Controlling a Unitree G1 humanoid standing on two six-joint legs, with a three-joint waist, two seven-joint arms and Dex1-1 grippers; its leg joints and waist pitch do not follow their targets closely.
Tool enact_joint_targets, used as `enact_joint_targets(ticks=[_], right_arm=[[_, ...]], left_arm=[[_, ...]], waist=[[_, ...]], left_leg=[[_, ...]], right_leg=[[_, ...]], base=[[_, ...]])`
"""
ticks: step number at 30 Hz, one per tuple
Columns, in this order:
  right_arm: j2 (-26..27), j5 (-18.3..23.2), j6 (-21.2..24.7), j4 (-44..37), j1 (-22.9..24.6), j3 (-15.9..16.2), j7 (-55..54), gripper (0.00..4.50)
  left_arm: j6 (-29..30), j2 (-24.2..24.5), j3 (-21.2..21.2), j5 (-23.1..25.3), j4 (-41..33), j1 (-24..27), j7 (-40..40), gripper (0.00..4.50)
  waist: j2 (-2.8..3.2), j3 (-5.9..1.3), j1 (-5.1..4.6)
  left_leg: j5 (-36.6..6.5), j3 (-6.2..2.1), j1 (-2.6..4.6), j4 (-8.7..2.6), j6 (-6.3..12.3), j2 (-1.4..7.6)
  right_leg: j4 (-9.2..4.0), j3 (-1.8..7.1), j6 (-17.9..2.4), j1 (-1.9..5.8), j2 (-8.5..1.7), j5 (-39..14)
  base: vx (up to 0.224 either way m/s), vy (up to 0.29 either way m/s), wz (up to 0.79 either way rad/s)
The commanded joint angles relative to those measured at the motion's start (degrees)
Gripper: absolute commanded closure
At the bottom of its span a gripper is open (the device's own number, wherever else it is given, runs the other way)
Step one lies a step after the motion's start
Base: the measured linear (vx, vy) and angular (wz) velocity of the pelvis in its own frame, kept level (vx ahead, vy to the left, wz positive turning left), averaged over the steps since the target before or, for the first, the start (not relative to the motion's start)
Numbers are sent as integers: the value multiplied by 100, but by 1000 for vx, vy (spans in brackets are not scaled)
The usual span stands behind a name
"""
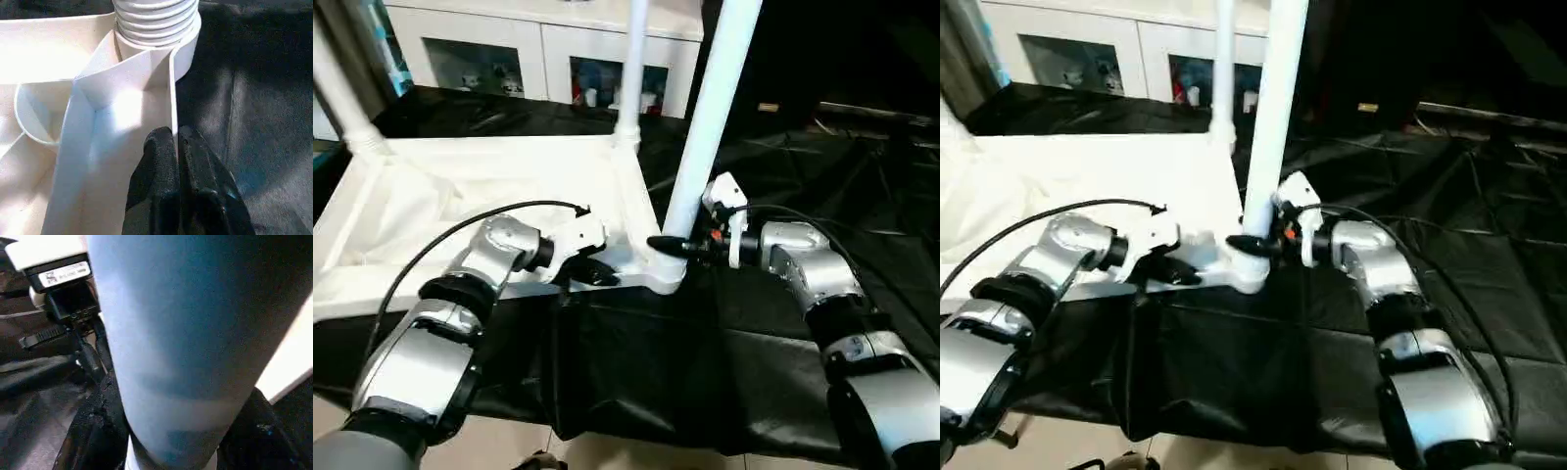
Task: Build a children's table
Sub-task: Insert table leg to table base
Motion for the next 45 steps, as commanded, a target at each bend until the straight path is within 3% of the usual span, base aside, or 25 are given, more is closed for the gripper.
enact_joint_targets(ticks=[1, 5, 7, 10, 14, 16, 17, 24, 30, 45], right_arm=[[138, -334, 437, 438, 332, 409, -132, 262], [353, -495, 407, 750, 255, 210, -1330, 262], [449, -538, 429, 959, 186, 60, -1976, 262], [633, -476, 477, 1311, 35, -244, -3037, 262], [928, -357, 473, 1654, -151, -496, -4076, 262], [1080, -315, 473, 1788, -239, -568, -4397, 262], [1179, -301, 480, 1890, -304, -601, -4566, 262], [1421, -332, 484, 2144, -484, -666, -4849, 262], [1440, -414, 433, 2293, -557, -641, -4897, 262], [1440, -414, 433, 2293, -557, -641, -4897, 262]], left_arm=[[-247, -155, 202, -254, -384, -265, -17, 450], [59, -235, 184, -28, -233, -433, 723, 450], [275, -316, 217, 37, -93, -561, 1137, 450], [742, -500, 284, 80, 94, -780, 1788, 450], [1355, -835, 376, 122, 354, -1064, 2810, 450], [1509, -1005, 376, 154, 445, -1155, 3140, 450], [1568, -1136, 400, 130, 494, -1205, 3283, 450], [1584, -1355, 379, 163, 567, -1293, 3384, 450], [1500, -1340, 363, 198, 584, -1283, 3336, 450], [1500, -1340, 363, 198, 584, -1283, 3336, 450]], waist=[[115, -404, 1], [110, -366, -33], [97, -343, -85], [109, -344, -162], [128, -349, -173], [110, -356, -160], [141, -359, -152], [159, -374, -157], [162, -352, -174], [161, -338, -179]], left_leg=[[-1979, -51, 172, -407, -111, 168], [-2191, -64, 179, -435, -235, 158], [-2523, -101, 215, -440, -340, 127], [-2675, -138, 237, -452, -409, 123], [-2687, -124, 260, -437, -414, 112], [-2566, -115, 220, -437, -323, 98], [-2519, -115, 221, -438, -318, 99], [-2366, -100, 193, -450, -229, 90], [-2636, -117, 223, -463, -259, 94], [-2731, -123, 219, -480, -268, 97]], right_leg=[[-328, 164, -1603, 261, -273, -905], [-370, 176, -1466, 223, -289, -1405], [-465, 175, -1220, 187, -313, -2247], [-503, 171, -1055, 155, -303, -2570], [-510, 180, -1120, 122, -278, -2322], [-510, 177, -1134, 167, -274, -2135], [-506, 180, -1145, 167, -275, -2049], [-483, 167, -1211, 225, -250, -1579], [-539, 162, -1098, 189, -263, -2076], [-557, 166, -1052, 173, -266, -2196]], base=[[0, 0, 0], [0, 0, 0], [0, 0, 0], [0, 0, 0], [0, 0, 0], [0, 0, 0], [0, 0, 0], [0, 0, 0], [0, 0, 0], [0, 0, 0]])
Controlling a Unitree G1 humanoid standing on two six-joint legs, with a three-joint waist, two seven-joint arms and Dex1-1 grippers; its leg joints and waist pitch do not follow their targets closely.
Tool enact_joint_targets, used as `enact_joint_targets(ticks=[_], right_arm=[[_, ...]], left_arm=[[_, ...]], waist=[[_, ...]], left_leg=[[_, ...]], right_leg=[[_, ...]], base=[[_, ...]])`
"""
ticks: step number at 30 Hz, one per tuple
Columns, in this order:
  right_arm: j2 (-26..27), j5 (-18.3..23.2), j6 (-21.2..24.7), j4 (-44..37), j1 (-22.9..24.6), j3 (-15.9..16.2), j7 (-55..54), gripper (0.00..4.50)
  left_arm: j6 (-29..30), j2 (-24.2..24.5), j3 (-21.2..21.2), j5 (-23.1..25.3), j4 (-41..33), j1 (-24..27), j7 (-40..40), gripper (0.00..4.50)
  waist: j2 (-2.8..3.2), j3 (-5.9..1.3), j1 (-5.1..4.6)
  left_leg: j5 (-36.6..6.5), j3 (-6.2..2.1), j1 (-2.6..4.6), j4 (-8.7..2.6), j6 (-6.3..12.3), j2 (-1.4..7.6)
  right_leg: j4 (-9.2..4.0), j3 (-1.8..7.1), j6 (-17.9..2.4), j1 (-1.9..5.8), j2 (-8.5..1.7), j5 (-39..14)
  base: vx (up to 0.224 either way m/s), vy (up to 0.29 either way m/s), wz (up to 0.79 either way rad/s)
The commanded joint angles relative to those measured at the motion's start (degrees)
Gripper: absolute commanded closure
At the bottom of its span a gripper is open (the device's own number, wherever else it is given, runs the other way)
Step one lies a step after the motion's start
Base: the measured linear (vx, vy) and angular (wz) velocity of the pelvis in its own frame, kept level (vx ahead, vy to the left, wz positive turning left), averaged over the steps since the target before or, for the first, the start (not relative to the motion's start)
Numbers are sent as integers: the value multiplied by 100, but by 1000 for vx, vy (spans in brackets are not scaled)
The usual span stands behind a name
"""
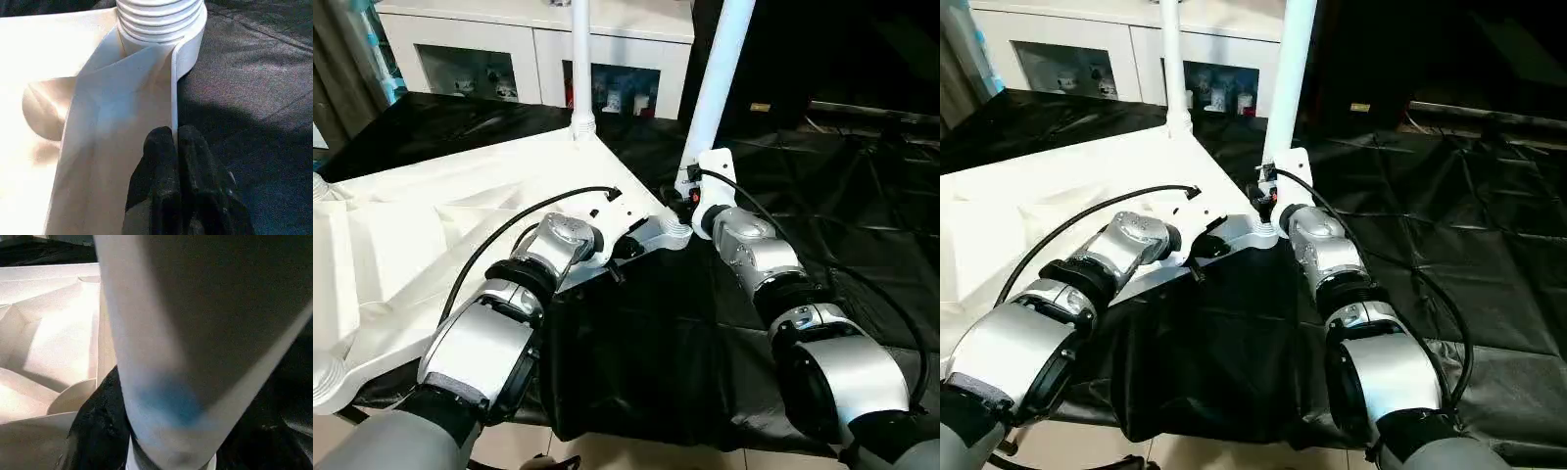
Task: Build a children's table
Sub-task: Insert table leg to table base
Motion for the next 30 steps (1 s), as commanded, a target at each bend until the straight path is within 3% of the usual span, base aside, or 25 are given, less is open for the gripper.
enact_joint_targets(ticks=[1, 30], right_arm=[[297, -123, 461, 716, 410, 196, 109, 262], [297, -123, 461, 716, 410, 196, 109, 262]], left_arm=[[-233, -73, 139, -21, -230, -454, 286, 450], [-233, -73, 139, -21, -230, -454, 286, 450]], waist=[[112, -344, -42], [117, -314, -59]], left_leg=[[-2725, -120, 155, -454, -268, 112], [-3004, -139, 174, -479, -293, 117]], right_leg=[[-514, 160, -1070, 123, -267, -2177], [-581, 157, -924, 66, -276, -2612]], base=[[0, 0, 0], [0, 0, 0]])
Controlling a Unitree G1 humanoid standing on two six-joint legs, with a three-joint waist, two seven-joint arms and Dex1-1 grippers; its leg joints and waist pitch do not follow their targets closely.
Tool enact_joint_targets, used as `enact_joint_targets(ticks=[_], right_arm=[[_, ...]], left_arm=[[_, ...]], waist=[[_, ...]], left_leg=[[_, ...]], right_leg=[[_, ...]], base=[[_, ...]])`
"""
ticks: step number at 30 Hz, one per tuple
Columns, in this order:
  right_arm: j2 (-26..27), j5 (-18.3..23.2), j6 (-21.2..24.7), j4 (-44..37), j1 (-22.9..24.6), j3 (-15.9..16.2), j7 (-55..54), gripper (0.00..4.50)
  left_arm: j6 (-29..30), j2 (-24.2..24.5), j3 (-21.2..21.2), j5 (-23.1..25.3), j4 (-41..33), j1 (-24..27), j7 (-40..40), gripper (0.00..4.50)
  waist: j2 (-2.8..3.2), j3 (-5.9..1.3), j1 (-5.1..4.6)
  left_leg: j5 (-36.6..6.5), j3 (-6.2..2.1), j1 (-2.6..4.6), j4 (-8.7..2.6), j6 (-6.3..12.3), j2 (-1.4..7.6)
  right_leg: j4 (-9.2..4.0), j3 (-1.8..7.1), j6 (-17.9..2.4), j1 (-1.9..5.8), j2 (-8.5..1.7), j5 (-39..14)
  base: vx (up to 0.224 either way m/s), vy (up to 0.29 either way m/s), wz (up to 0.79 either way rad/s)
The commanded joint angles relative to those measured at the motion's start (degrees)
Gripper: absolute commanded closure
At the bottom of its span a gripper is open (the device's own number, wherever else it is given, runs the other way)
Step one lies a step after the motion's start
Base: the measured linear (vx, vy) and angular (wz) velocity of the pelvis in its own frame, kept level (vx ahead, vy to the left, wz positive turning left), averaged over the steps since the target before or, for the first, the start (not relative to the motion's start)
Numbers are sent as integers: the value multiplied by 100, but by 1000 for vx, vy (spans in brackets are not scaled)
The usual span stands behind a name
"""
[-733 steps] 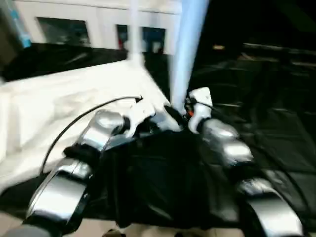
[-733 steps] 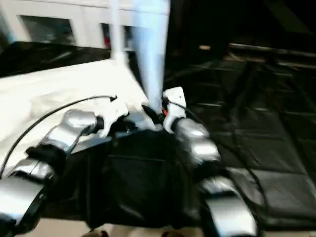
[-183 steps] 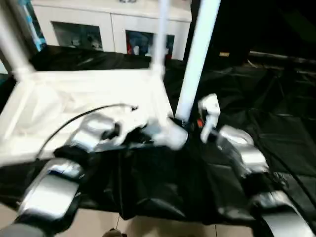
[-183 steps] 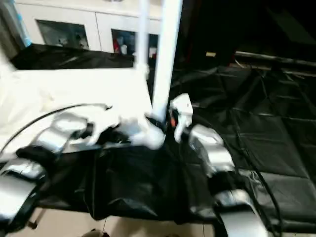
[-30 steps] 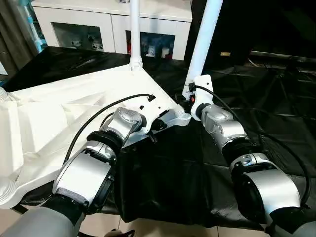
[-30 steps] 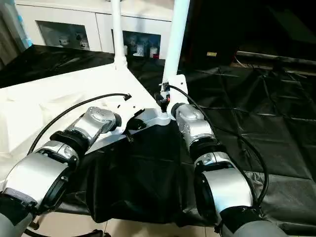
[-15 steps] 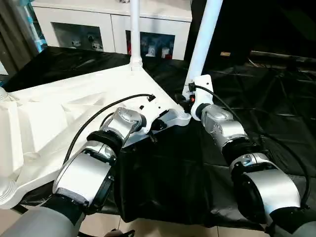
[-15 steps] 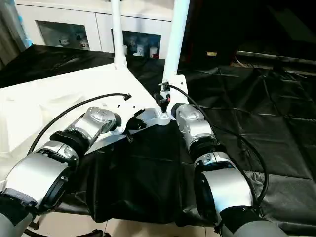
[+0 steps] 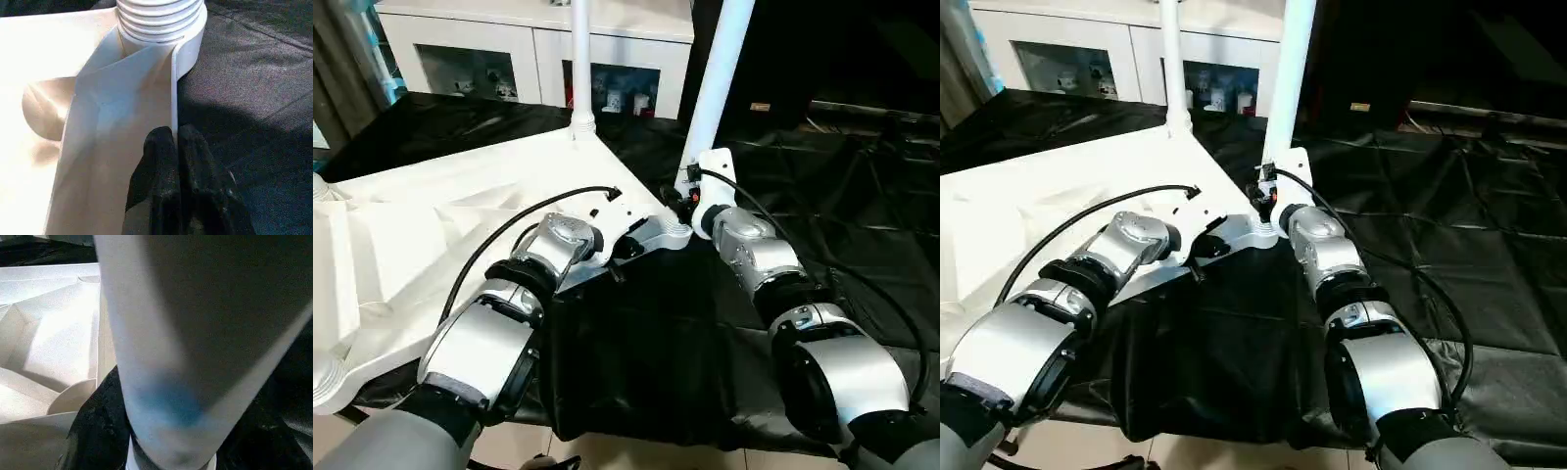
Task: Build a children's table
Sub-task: Insert table leg to table base
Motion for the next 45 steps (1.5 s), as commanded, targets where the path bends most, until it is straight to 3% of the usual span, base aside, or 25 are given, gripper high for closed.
enact_joint_targets(ticks=[1, 13, 14, 15, 16, 45], right_arm=[[294, -116, 461, 716, 413, 196, 110, 262], [294, -116, 461, 716, 413, 196, 110, 262], [298, -131, 414, 759, 388, 161, 145, 262], [298, -131, 414, 759, 388, 161, 145, 262], [298, -131, 414, 759, 388, 161, 145, 262], [298, -131, 414, 759, 388, 161, 145, 262]], left_arm=[[-232, -73, 139, -20, -230, -454, 286, 450], [-232, -73, 139, -20, -230, -454, 286, 450], [-256, -67, 139, -15, -226, -449, 272, 450], [-256, -67, 139, -15, -226, -449, 272, 450], [-256, -67, 139, -15, -226, -449, 272, 450], [-256, -67, 139, -15, -226, -449, 272, 450]], waist=[[113, -318, -55], [111, -317, -57], [220, -317, -39], [158, -312, -64], [147, -319, -63], [173, -303, -67]], left_leg=[[-3013, -140, 177, -465, -295, 121], [-2994, -142, 172, -480, -291, 123], [-3018, -158, 177, -484, -324, 120], [-3058, -147, 172, -484, -323, 120], [-3030, -146, 169, -486, -309, 118], [-3066, -146, 179, -496, -290, 121]], right_leg=[[-568, 156, -926, 63, -276, -2618], [-580, 155, -901, 62, -275, -2629], [-566, 159, -919, 67, -284, -2584], [-580, 150, -919, 66, -267, -2559], [-573, 147, -935, 82, -270, -2537], [-606, 150, -899, 64, -280, -2701]], base=[[0, 0, 0], [0, 0, 0], [0, 0, 0], [0, 0, 0], [0, 0, 0], [0, 0, 0]])
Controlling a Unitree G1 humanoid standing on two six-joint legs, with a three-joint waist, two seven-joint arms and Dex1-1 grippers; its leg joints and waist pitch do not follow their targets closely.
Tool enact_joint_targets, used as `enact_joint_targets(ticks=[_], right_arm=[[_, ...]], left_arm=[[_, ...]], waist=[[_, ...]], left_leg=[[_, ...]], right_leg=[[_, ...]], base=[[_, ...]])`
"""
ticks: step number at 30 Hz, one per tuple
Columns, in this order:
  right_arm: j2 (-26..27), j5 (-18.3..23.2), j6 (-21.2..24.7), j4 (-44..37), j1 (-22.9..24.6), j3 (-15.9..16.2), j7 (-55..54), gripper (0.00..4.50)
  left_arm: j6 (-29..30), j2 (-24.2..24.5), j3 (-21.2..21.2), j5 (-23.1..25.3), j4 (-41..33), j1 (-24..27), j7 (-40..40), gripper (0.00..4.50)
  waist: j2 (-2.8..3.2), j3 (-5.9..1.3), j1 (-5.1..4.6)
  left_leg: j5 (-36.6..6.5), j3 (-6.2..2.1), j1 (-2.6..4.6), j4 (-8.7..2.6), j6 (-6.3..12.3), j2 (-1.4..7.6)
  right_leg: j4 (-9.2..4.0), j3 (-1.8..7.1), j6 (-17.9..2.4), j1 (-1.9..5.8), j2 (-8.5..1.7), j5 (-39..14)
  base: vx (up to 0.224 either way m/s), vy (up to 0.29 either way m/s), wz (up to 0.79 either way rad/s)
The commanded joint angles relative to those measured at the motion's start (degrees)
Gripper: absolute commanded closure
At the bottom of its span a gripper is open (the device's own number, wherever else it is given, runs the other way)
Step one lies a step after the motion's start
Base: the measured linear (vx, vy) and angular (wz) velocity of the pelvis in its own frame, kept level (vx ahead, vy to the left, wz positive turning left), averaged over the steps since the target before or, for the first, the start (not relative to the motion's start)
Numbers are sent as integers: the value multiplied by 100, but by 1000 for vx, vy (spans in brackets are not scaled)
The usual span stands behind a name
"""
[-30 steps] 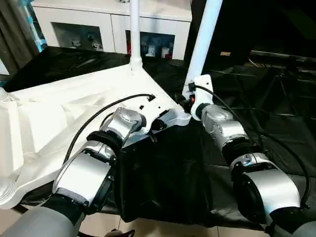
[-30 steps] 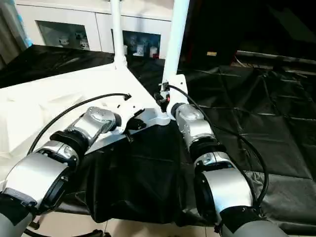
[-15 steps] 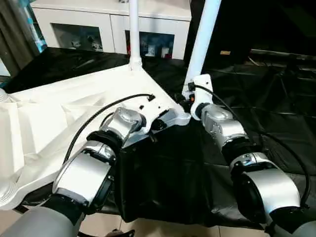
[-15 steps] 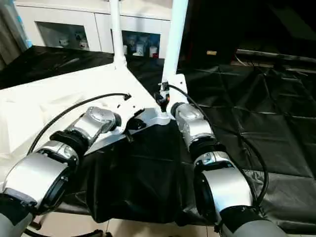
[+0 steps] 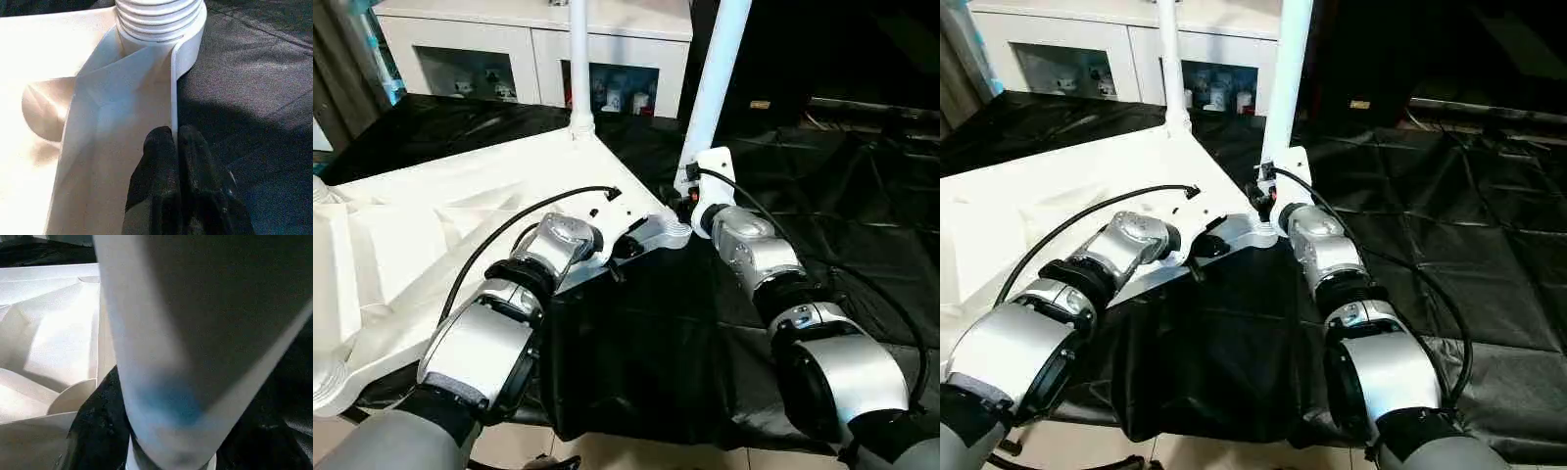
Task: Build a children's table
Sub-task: Insert table leg to table base
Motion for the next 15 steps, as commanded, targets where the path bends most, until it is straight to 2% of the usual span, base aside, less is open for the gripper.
enact_joint_targets(ticks=[1, 5, 15], right_arm=[[290, -95, 420, 749, 415, 164, 144, 262], [290, -95, 420, 749, 415, 164, 144, 262], [290, -95, 420, 749, 415, 164, 144, 262]], left_arm=[[-245, -70, 138, -15, -226, -449, 272, 450], [-245, -70, 138, -15, -226, -449, 272, 450], [-245, -70, 138, -15, -226, -449, 272, 450]], waist=[[108, -316, -52], [108, -319, -54], [107, -317, -53]], left_leg=[[-3054, -146, 181, -467, -289, 129], [-2976, -139, 169, -476, -290, 131], [-2974, -137, 172, -476, -280, 129]], right_leg=[[-548, 152, -904, 54, -282, -2680], [-536, 152, -953, 69, -274, -2493], [-544, 153, -947, 70, -281, -2553]], base=[[0, 0, 0], [0, 0, 0], [0, 0, 0]])
